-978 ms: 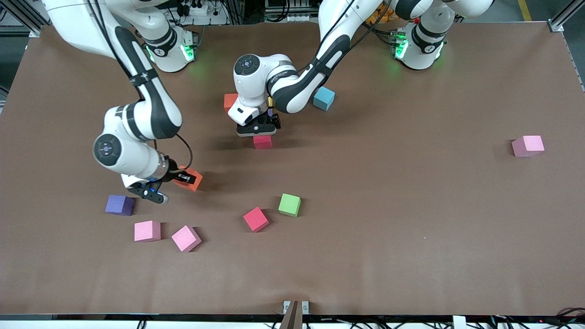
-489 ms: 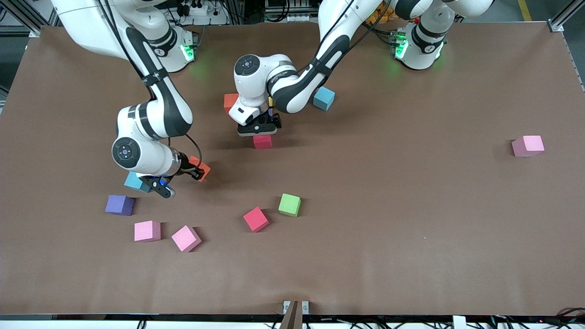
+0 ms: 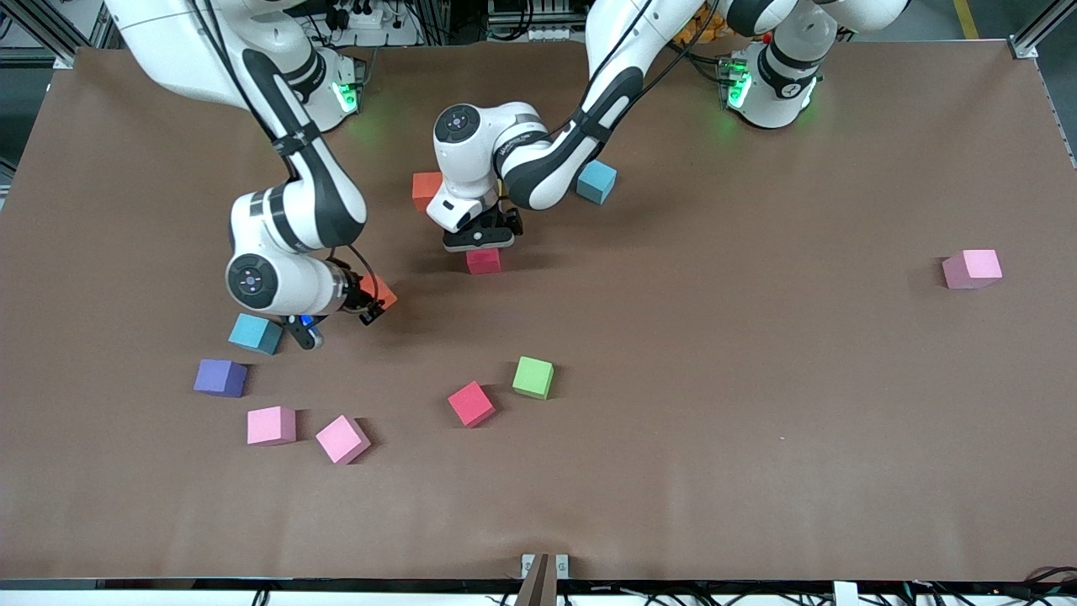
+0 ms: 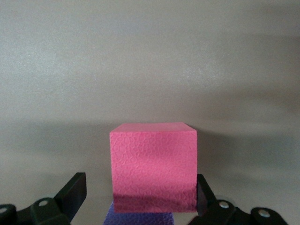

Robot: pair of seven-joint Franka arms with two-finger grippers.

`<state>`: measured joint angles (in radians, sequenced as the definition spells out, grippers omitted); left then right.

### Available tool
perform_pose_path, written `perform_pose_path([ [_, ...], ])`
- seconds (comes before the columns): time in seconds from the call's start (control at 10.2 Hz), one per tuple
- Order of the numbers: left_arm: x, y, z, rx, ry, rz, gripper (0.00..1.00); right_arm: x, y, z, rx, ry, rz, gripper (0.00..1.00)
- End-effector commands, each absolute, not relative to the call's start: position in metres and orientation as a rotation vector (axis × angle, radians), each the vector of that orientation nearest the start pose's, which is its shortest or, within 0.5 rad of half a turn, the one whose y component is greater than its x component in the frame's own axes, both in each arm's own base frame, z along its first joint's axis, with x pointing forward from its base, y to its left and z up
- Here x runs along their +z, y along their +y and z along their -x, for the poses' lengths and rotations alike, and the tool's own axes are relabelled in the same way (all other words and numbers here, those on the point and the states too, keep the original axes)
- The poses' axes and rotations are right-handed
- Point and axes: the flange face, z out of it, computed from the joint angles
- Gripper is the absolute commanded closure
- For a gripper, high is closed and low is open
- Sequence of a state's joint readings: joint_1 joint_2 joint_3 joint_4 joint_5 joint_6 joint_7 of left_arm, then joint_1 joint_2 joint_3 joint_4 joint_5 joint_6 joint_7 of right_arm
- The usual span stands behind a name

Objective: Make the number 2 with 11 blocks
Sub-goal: 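Carry the orange cube toward the cube row with the right gripper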

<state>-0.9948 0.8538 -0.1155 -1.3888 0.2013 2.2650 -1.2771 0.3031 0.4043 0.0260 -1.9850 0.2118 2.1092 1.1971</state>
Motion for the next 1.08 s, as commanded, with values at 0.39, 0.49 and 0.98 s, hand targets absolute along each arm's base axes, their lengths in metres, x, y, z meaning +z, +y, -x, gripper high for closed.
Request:
perform_pose_path([
  [0.39, 0.201, -0.649, -0.325, -0.108, -0.108, 3.112, 0.0, 0.246, 0.215, -0.516, 0.549, 1.7, 2.682, 1.0],
  [0.49, 0.202, -0.648, -0.325, -0.106, -0.106, 3.108, 0.0, 0.25, 0.215, -0.513, 0.565, 1.728, 2.648, 1.0],
  [0.98, 0.211, -0.643, -0.329, -0.098, -0.113, 3.079, 0.0, 0.236, 0.237, -0.485, 0.442, 1.857, 2.533, 1.0],
])
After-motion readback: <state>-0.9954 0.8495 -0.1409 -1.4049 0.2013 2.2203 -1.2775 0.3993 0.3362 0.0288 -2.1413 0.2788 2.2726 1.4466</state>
